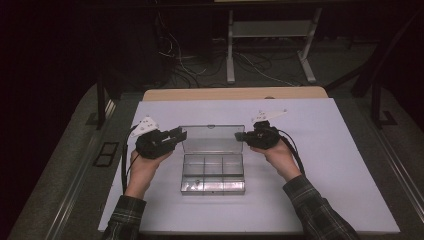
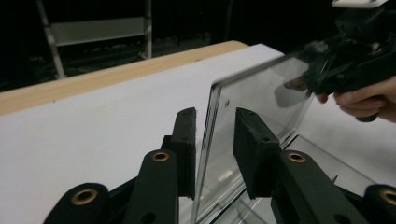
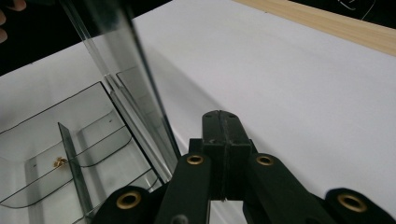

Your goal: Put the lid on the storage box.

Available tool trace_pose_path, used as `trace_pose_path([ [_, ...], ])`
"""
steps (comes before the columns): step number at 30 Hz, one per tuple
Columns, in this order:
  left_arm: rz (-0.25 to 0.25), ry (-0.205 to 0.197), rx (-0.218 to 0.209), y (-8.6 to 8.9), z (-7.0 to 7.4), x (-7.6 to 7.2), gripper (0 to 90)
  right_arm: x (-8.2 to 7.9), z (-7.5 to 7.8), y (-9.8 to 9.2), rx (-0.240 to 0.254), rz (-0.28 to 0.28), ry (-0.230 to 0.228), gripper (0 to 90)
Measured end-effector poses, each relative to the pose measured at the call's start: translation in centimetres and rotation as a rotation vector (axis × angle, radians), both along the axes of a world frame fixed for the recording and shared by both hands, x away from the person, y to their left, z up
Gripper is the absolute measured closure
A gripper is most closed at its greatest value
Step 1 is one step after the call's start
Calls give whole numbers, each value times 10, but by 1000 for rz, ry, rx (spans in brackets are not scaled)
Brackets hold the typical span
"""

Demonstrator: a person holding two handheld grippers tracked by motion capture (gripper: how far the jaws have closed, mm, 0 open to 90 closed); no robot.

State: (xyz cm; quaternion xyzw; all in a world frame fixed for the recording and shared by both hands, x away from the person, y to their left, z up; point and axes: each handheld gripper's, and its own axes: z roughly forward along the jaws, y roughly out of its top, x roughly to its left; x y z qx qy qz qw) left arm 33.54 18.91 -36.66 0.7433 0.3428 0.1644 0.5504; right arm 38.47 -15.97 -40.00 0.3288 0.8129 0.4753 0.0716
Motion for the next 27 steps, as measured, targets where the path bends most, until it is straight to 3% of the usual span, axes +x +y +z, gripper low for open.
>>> trace_pose_path([
  [10,-14,-29,4,-2,3,-13,695,-10,2,-11,6,-6,-23,894],
  [15,-21,-36,9,-1,2,-19,688,-14,4,-22,-14,-15,-27,894],
  [22,-33,-40,15,-1,1,-28,674,-35,5,-36,-49,11,-25,894],
  [27,-40,-45,18,-1,0,-33,663,-54,8,-41,-35,60,-16,894],
])
